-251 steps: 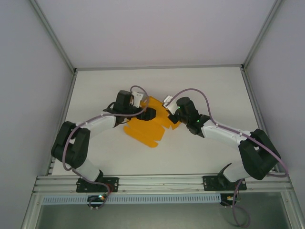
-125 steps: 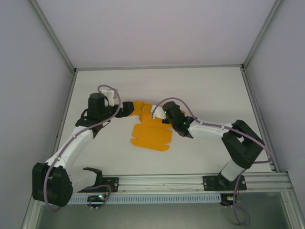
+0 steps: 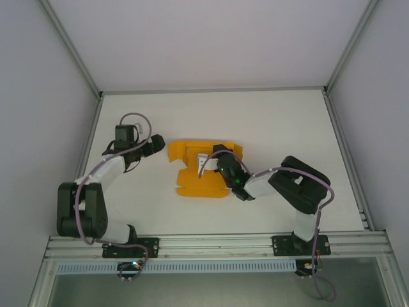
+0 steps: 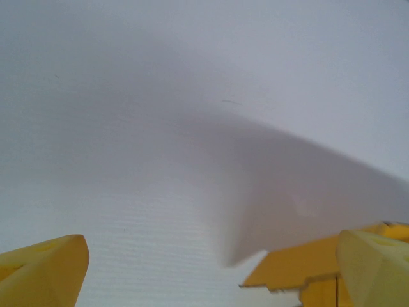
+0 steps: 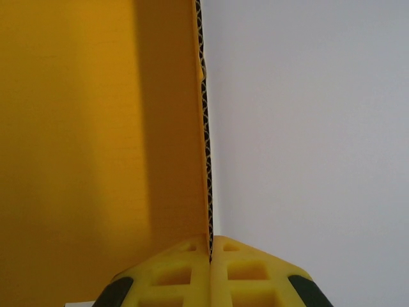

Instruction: Assemble paper box

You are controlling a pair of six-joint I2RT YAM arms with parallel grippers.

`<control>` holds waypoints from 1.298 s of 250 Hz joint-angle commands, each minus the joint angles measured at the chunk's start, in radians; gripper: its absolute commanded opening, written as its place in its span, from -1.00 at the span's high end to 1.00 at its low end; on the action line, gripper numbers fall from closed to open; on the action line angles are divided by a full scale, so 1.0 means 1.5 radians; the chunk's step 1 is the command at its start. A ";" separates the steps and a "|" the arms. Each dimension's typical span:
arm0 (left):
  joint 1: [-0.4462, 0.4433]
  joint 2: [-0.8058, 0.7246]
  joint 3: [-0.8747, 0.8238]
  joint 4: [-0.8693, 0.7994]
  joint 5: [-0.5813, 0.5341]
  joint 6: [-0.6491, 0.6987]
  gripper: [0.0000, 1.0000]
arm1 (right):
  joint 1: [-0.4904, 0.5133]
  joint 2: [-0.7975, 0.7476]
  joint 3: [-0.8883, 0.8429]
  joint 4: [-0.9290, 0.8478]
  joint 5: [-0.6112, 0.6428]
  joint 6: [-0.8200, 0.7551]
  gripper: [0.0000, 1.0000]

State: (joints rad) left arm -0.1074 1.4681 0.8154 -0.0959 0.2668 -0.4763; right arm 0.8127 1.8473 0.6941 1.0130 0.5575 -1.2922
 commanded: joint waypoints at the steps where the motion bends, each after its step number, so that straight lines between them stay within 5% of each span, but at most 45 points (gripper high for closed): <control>1: 0.004 0.059 0.038 0.041 0.029 0.009 -1.00 | 0.013 0.002 -0.009 0.099 0.032 -0.028 1.00; 94: -0.074 0.098 0.039 0.090 0.130 0.103 -0.64 | 0.016 -0.028 -0.020 0.065 0.034 0.014 1.00; 179: -0.175 0.056 -0.044 0.133 0.065 0.132 -0.44 | 0.016 -0.031 -0.030 0.057 0.046 0.008 1.00; 325: -0.199 0.041 -0.084 0.212 0.054 0.169 -0.33 | 0.008 -0.035 -0.023 0.063 0.053 -0.038 1.00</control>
State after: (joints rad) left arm -0.3927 1.5269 0.6979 0.1368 0.3325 -0.2642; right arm 0.8310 1.8130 0.6376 1.0962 0.6250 -1.3296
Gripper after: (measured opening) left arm 0.667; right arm 0.041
